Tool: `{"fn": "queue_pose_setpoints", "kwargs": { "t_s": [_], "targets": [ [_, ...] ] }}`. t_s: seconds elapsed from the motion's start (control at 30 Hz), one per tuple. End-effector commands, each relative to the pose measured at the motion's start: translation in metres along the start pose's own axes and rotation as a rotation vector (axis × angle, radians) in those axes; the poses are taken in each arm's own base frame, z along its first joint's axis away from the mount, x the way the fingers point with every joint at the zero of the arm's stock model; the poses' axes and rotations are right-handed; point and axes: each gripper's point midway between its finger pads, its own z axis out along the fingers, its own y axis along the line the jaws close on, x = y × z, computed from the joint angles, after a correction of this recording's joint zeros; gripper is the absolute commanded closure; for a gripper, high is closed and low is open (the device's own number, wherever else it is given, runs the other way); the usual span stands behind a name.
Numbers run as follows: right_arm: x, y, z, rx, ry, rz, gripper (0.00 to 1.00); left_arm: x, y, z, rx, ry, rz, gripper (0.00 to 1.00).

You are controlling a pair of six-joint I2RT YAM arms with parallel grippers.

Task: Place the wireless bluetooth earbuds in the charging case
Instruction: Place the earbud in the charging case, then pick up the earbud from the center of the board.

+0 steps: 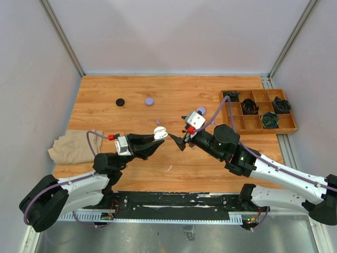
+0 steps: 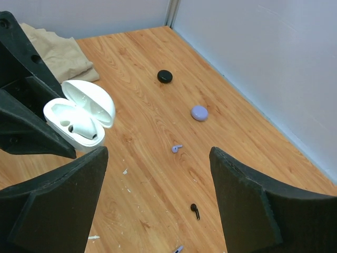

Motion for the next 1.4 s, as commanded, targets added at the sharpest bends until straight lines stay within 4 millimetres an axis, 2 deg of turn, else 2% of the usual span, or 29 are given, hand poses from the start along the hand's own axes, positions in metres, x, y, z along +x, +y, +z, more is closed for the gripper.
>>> {"fn": "queue_pose_setpoints", "kwargs": {
  "t_s": [0.0, 0.17, 0.3, 0.6, 0.87, 1.23, 1.37],
  "targets": [
    [0.003, -0.008, -0.006, 0.042, 0.022, -0.03, 0.2, -0.004, -0.003, -0.003, 0.009, -0.016, 0.028, 1.0],
    [0.018, -0.026, -0.012, 0.112, 0.11, -0.041, 0.19, 0.003, 0.002, -0.009, -0.023, 0.009, 0.043, 1.0],
    [0.04, -0.045, -0.023, 0.17, 0.249, -0.032, 0.18, 0.008, 0.006, -0.013, -0.044, 0.029, 0.06, 1.0],
    [0.103, -0.097, -0.062, 0.305, 0.614, 0.025, 0.19, 0.018, 0.011, -0.023, -0.073, 0.074, 0.112, 1.0],
    [0.157, -0.122, -0.094, 0.312, 0.903, 0.056, 0.2, 0.028, 0.012, -0.031, -0.075, 0.111, 0.156, 1.0],
    [0.208, -0.133, -0.093, 0.181, 1.131, 0.132, 0.31, 0.035, 0.01, -0.037, -0.065, 0.132, 0.166, 1.0],
    [0.227, -0.142, -0.092, 0.171, 1.198, 0.153, 0.35, 0.037, 0.009, -0.04, -0.064, 0.136, 0.164, 1.0]
  ]
}}
